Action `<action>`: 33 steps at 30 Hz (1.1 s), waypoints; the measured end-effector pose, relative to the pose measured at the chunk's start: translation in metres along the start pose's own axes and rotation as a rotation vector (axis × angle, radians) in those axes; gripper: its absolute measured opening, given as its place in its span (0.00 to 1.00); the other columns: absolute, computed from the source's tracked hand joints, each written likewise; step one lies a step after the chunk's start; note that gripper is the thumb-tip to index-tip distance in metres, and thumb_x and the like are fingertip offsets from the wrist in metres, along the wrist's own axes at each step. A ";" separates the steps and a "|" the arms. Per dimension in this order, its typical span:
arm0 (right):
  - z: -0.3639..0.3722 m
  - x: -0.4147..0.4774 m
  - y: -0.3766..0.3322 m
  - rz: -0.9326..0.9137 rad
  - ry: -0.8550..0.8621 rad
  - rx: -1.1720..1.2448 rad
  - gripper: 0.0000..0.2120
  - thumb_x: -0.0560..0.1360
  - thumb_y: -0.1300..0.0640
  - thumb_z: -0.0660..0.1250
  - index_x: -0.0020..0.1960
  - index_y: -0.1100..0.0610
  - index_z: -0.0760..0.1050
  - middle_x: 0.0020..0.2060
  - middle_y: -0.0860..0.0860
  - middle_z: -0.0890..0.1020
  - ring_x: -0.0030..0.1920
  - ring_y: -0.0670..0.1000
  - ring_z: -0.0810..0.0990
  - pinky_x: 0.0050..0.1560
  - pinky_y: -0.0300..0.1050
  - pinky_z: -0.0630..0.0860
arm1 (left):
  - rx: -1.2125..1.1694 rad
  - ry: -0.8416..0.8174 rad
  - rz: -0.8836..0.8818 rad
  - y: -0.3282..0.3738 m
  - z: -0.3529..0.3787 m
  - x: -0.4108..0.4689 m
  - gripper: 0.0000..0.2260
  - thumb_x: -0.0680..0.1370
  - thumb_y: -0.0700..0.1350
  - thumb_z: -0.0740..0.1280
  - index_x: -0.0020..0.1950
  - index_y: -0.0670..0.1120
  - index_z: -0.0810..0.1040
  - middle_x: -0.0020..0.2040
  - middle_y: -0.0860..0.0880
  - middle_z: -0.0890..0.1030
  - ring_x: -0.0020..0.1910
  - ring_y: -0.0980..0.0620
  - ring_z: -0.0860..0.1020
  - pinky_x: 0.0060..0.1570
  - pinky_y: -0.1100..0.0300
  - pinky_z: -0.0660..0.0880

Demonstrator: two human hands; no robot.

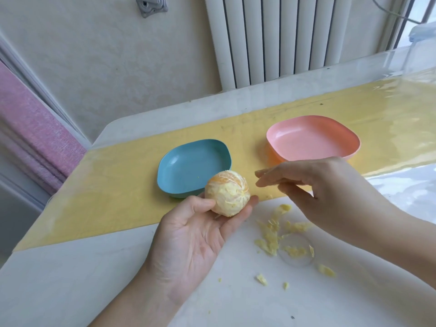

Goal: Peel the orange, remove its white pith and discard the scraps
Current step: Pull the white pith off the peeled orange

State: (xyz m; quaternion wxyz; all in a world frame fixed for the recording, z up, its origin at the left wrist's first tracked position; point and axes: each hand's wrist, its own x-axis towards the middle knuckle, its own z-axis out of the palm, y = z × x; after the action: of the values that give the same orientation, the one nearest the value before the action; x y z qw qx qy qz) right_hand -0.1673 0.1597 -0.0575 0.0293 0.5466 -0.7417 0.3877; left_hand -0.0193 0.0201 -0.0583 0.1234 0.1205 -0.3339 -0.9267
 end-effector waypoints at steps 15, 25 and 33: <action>-0.006 -0.004 -0.012 -0.035 0.074 0.087 0.07 0.74 0.48 0.66 0.43 0.47 0.83 0.32 0.38 0.82 0.35 0.35 0.79 0.33 0.26 0.69 | 0.403 0.080 0.246 -0.009 -0.002 0.003 0.29 0.53 0.48 0.83 0.53 0.43 0.83 0.54 0.44 0.83 0.52 0.51 0.82 0.46 0.61 0.79; -0.005 -0.004 -0.010 -0.186 0.096 0.014 0.07 0.73 0.58 0.68 0.49 0.51 0.82 0.42 0.43 0.79 0.37 0.34 0.73 0.34 0.20 0.63 | 0.573 0.113 0.349 -0.009 -0.003 0.004 0.21 0.57 0.44 0.77 0.50 0.50 0.84 0.51 0.48 0.84 0.49 0.52 0.82 0.48 0.61 0.79; 0.000 -0.005 -0.010 -0.359 0.149 -0.003 0.09 0.73 0.54 0.71 0.52 0.54 0.82 0.44 0.46 0.80 0.43 0.39 0.77 0.45 0.26 0.69 | 0.667 0.119 0.374 -0.009 -0.002 0.002 0.24 0.55 0.47 0.79 0.50 0.52 0.83 0.50 0.50 0.84 0.49 0.54 0.81 0.44 0.66 0.76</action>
State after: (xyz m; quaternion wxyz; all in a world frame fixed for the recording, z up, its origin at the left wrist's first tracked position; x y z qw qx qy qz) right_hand -0.1571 0.1629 -0.0541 0.1539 0.6399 -0.6285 0.4145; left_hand -0.0219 0.0249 -0.0662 0.2634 0.1447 -0.6257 -0.7199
